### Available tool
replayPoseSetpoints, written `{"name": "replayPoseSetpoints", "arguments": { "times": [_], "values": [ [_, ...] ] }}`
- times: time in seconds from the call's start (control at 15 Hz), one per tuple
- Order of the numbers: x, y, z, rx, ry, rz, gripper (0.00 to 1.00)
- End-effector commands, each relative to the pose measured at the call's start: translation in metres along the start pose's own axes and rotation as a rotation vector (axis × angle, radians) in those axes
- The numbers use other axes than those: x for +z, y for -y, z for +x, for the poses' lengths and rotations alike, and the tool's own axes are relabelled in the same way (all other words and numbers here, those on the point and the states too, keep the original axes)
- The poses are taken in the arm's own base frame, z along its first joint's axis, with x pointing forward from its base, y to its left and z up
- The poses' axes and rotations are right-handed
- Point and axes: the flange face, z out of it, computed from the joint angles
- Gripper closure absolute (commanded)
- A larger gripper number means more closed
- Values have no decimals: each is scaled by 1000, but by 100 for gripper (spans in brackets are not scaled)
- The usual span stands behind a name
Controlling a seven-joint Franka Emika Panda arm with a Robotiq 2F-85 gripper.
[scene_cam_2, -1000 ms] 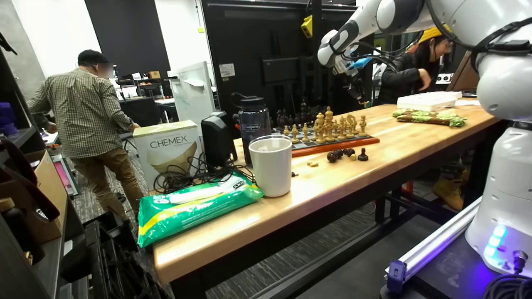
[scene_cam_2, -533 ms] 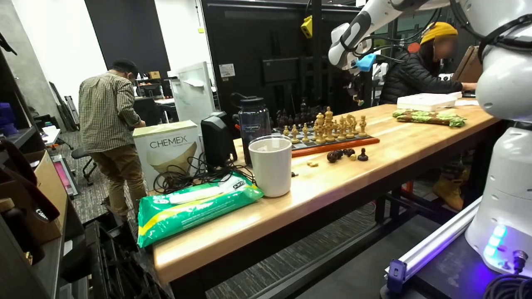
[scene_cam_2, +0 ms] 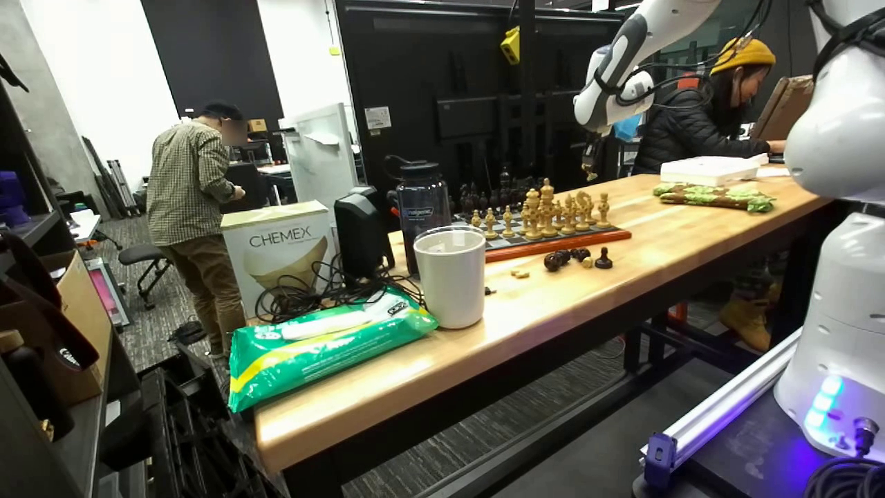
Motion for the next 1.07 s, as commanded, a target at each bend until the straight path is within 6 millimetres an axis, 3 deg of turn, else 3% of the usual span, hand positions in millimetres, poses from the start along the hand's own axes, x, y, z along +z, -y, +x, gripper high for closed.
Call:
{"name": "replayPoseSetpoints", "arguments": {
  "times": [0.0, 0.47, 1.0],
  "values": [
    [-10, 27, -28, -10, -116, 5, 93],
    [-6, 48, -31, -22, -275, 6, 93],
    [12, 33, -52, -5, -330, 55, 93]
  ]
}}
